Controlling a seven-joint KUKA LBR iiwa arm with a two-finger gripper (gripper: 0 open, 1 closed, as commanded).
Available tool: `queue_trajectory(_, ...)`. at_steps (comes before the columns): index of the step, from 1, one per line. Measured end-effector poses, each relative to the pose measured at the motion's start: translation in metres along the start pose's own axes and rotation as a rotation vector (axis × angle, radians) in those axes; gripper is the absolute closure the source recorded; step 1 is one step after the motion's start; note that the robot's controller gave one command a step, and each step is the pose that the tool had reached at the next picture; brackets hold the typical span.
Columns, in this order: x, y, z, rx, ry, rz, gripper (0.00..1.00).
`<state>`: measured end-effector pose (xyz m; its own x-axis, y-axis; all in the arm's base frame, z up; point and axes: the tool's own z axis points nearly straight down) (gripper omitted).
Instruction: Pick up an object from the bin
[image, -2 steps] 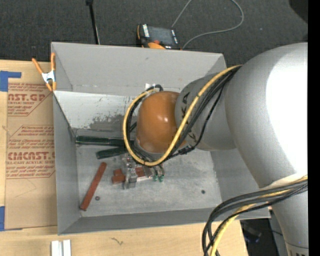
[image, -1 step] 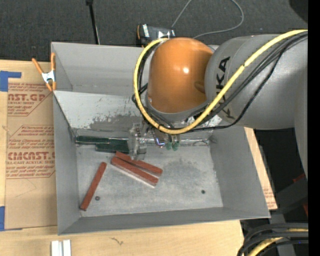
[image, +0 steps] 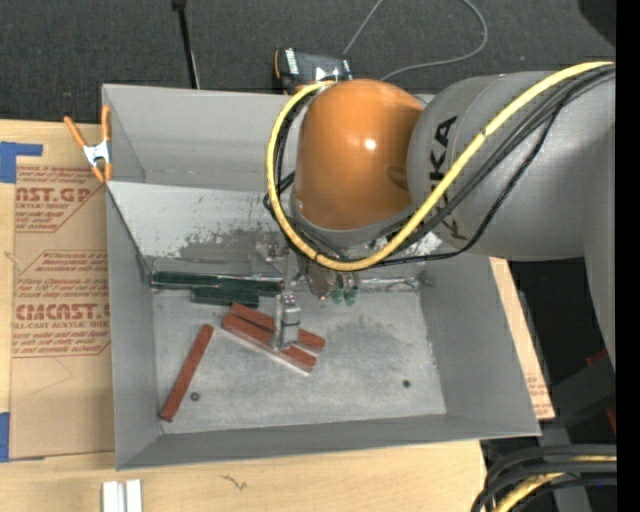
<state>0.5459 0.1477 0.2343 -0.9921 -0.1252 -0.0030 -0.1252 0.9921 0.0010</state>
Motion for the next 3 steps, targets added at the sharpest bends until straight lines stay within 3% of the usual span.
queue_trajectory(1, 0.030, 0.034, 0.159, 0.000, 0.011, 0.038, 0.00)
queue_trajectory(2, 0.013, 0.095, 0.163, -0.001, -0.005, -0.120, 0.00)
queue_trajectory(3, 0.055, 0.062, 0.099, 0.001, 0.000, -0.103, 0.00)
